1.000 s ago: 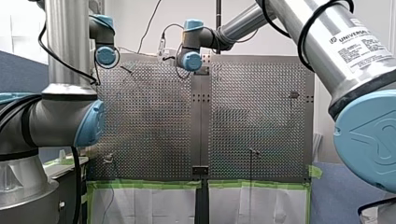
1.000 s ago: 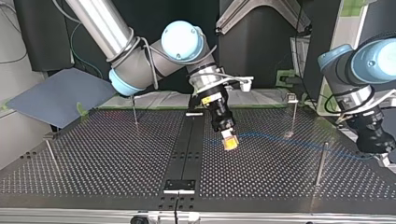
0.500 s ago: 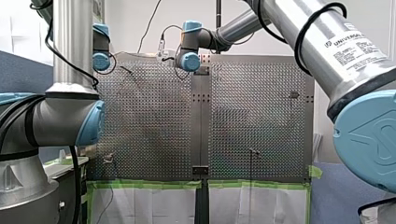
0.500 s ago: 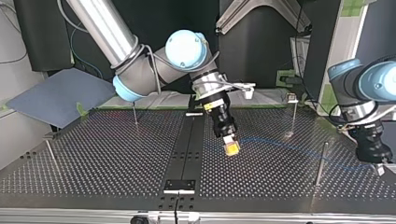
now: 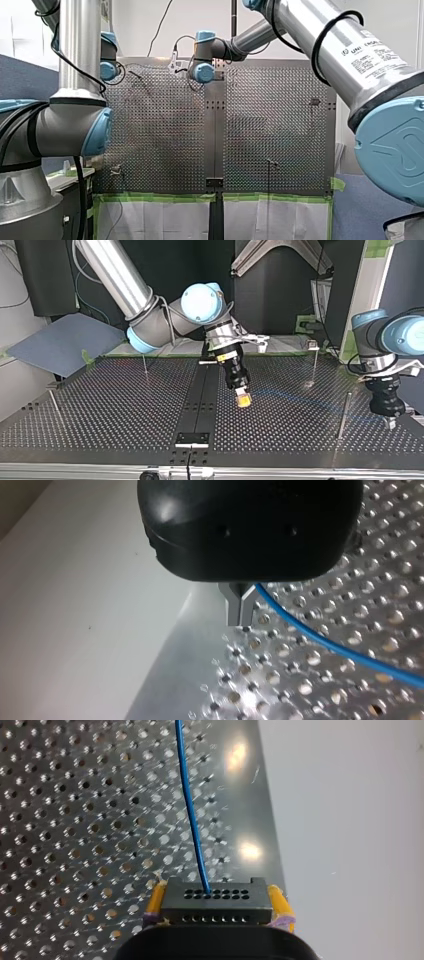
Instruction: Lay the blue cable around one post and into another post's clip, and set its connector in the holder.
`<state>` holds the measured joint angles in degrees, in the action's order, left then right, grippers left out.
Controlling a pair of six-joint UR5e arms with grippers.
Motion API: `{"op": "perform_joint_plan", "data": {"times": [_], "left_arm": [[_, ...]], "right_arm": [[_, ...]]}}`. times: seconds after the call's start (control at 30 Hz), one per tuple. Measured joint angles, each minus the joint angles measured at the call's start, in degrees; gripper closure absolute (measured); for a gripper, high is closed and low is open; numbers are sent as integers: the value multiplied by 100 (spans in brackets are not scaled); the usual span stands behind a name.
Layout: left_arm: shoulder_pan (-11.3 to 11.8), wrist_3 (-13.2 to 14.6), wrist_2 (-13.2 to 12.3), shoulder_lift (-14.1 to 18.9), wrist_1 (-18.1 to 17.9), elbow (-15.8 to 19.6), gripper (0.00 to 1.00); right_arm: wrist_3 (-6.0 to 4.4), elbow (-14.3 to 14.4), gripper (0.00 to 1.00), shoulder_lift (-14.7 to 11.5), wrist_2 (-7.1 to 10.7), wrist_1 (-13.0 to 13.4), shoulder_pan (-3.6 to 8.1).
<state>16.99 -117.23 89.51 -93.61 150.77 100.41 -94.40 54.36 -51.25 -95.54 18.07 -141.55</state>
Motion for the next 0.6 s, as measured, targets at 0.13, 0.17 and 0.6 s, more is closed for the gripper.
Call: {"op": "perform_joint_plan", "data": {"times": [0.13, 0.17, 0.6], "left_arm": [[7, 64, 29, -148, 11, -19, 100], [4, 95, 29, -187, 14, -20, 100], [-5, 173, -18, -424, -27, -10, 100]], "right_arm": [[15, 0, 100, 83, -16, -70, 22], [25, 1, 100, 105, -19, -96, 27], [86, 9, 100, 293, -59, -364, 73]]}}
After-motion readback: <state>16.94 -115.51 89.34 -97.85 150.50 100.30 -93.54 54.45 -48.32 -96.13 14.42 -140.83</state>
